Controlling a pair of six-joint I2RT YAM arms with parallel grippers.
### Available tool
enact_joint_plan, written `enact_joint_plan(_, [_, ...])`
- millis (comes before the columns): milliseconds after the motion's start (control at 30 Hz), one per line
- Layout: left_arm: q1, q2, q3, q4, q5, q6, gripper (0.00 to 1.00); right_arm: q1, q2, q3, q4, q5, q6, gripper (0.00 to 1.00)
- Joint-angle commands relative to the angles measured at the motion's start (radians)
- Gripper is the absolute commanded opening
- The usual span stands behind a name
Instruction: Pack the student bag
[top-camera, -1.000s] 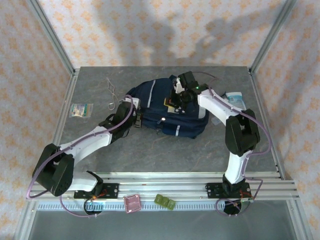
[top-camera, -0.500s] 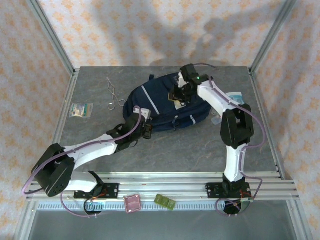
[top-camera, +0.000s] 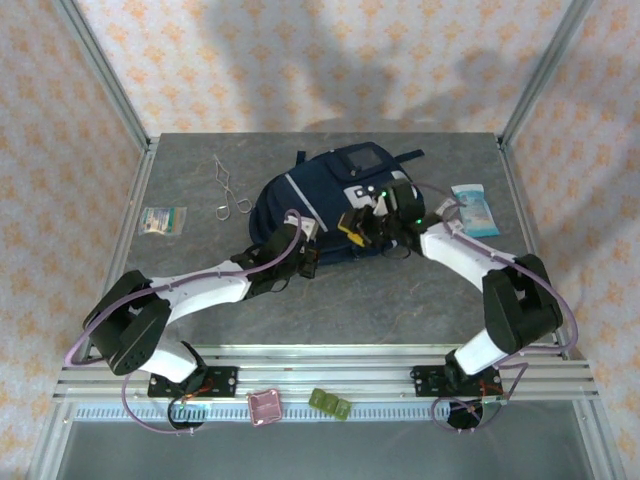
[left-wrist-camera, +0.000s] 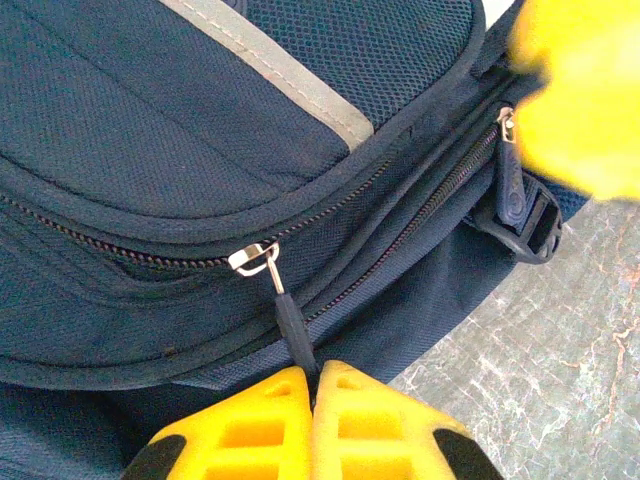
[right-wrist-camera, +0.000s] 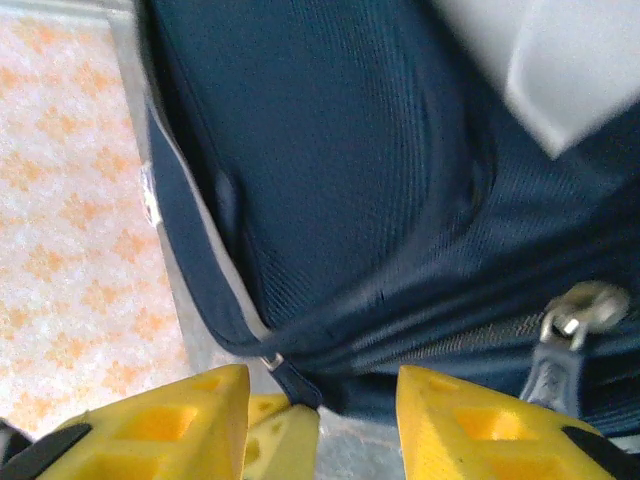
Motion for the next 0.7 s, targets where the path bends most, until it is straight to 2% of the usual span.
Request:
enact_joint_plan(0, [-0.019,0.015,0.041,0.042,0.025,0.020,0.00,0.019,0.017,-0.027,0.197,-0.025,0.149,0.42])
enact_joint_plan(300, [-0.054,0.023,0.040,0.046,0.017,0.021,0.00,0.047,0.124,0.034,0.272,-0.003,0.231,0.40])
enact_joint_plan(400, [-0.056,0.023,0.042,0.040,-0.019,0.020,0.00,0.053,0.171,0.062,0.276,-0.013,0.244,0.29])
enact_joint_plan(500, [-0.056,0.023,0.048,0.011,-0.110,0.011,0.00,0.055,0.190,0.063,0.283,-0.007,0.254,0.15])
enact_joint_plan(567, [-0.055,0.026,0.052,-0.013,-0.175,0.002,0.00,0.055,0.182,0.056,0.272,0.016,0.244,0.02])
enact_joint_plan(667, [-0.049,0.030,0.053,-0.053,-0.294,-0.012,0.00,0.055,0.162,0.042,0.240,0.054,0.221,0.00])
